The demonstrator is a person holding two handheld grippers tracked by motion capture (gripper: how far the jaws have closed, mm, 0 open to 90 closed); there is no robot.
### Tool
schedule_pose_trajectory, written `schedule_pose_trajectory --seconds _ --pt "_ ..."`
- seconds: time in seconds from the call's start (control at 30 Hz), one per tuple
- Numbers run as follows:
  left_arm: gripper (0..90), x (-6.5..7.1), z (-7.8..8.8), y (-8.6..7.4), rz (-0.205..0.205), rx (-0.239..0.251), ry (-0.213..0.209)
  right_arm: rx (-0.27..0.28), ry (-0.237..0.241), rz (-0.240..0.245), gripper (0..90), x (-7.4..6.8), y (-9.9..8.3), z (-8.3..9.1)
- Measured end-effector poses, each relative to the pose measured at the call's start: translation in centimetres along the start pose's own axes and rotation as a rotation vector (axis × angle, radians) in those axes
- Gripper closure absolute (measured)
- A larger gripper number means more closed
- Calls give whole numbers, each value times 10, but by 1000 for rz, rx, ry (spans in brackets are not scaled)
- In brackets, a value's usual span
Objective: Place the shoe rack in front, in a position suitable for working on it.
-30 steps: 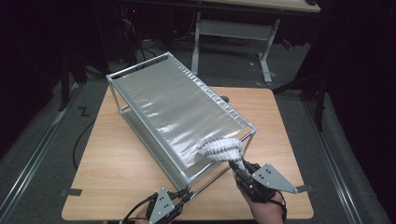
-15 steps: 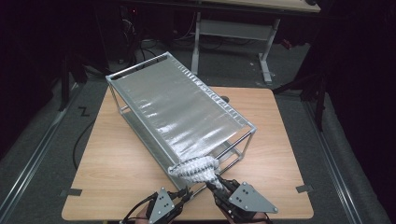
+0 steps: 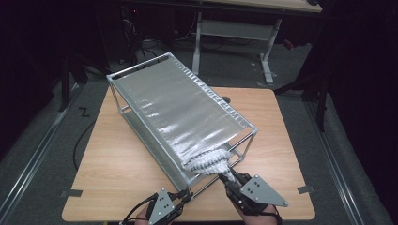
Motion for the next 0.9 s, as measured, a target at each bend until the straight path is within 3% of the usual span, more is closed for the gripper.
schedule_pose_trajectory --seconds 0.6,0.9 --pt "807 -4 13 -4 15 6 26 -64 -222 -113 754 82 -28 -5" --pt "806 -4 13 -4 12 3 20 -74 -256 -137 754 91 -35 -4"
Point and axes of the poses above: each handheld gripper's, and its own axes: z roughly backward along the jaws, y roughly out of its top, x roughly to its right, the point moved 3 cm from there along -z, roughly forward along the jaws, and after that the axes turned 11 degrees about z, right-handed, at the moved point
